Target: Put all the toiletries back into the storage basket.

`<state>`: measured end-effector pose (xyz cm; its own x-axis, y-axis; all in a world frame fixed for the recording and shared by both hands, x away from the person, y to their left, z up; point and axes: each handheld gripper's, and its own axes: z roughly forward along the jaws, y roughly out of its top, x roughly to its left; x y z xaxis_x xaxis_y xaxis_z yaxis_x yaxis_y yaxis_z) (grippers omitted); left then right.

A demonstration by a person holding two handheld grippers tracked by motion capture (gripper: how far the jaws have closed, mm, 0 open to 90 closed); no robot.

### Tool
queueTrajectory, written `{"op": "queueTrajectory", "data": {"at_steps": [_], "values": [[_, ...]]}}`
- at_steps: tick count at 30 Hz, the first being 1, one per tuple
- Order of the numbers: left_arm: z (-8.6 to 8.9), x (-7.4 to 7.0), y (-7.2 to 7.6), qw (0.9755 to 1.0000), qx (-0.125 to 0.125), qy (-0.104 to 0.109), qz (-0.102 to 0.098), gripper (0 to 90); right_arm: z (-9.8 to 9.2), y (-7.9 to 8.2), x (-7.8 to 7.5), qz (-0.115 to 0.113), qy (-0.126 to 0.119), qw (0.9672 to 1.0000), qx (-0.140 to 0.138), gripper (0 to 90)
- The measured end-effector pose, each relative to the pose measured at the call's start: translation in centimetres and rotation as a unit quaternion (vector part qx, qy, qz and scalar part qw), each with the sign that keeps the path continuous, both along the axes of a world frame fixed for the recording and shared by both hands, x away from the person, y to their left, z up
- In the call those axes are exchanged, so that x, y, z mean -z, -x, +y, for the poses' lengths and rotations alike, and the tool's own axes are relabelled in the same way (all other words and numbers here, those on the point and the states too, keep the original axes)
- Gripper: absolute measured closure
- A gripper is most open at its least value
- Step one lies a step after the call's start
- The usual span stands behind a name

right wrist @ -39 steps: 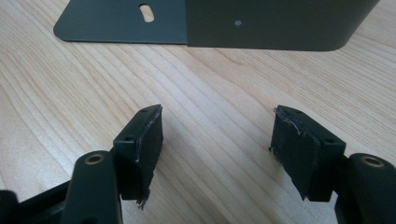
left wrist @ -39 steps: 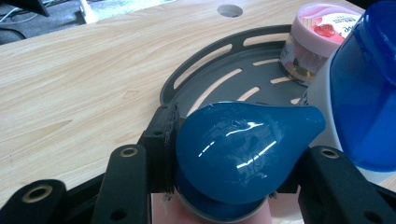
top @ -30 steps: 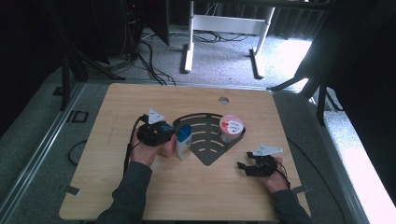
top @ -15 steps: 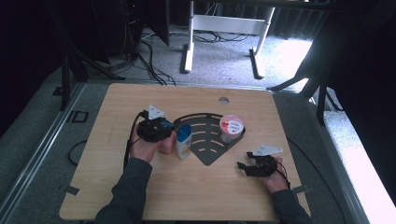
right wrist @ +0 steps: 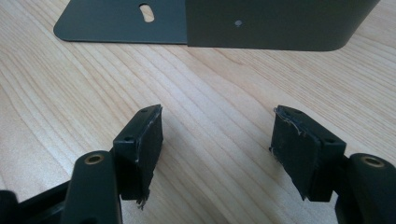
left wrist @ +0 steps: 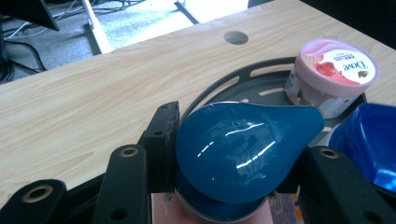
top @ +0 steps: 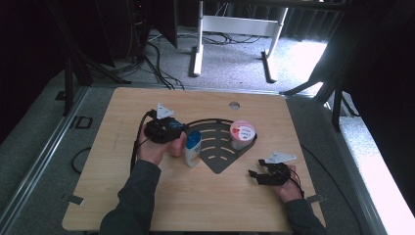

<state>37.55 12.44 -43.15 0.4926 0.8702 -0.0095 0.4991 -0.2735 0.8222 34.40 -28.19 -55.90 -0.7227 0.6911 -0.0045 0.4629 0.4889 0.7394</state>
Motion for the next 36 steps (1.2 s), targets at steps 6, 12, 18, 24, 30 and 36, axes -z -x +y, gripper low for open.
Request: {"op": "queueTrajectory", "data": {"at_steps": [6, 12, 18, 24, 30, 36], "values": [[-0.2, -0.5, -0.5, 1.0000, -0.003, -0.001, -0.002, 53.1, 0.0, 0.0, 0.0, 0.000, 0.000, 1.0000, 0.000, 33.6], [-0.4, -1.2, -1.0, 1.0000, -0.001, -0.006, -0.007, 53.1, 0.0, 0.0, 0.0, -0.001, 0.000, 1.0000, 0.000, 33.6], [-0.6, -2.0, -1.6, 0.9999, -0.002, -0.005, -0.013, 53.1, 0.0, 0.0, 0.0, -0.001, 0.000, 1.0000, 0.000, 33.6], [-0.8, -2.7, -2.0, 0.9999, -0.002, -0.002, -0.016, 53.2, 0.0, 0.0, 0.0, -0.001, 0.000, 1.0000, 0.000, 33.6], [-1.4, -3.4, -2.4, 0.9998, 0.002, -0.006, -0.020, 53.1, 0.0, 0.0, 0.0, 0.000, 0.000, 1.0000, -0.001, 33.5], [-2.2, -4.1, -2.8, 0.9996, 0.006, -0.006, -0.025, 53.1, 0.0, 0.0, 0.0, 0.000, 0.000, 1.0000, -0.001, 33.4]]}}
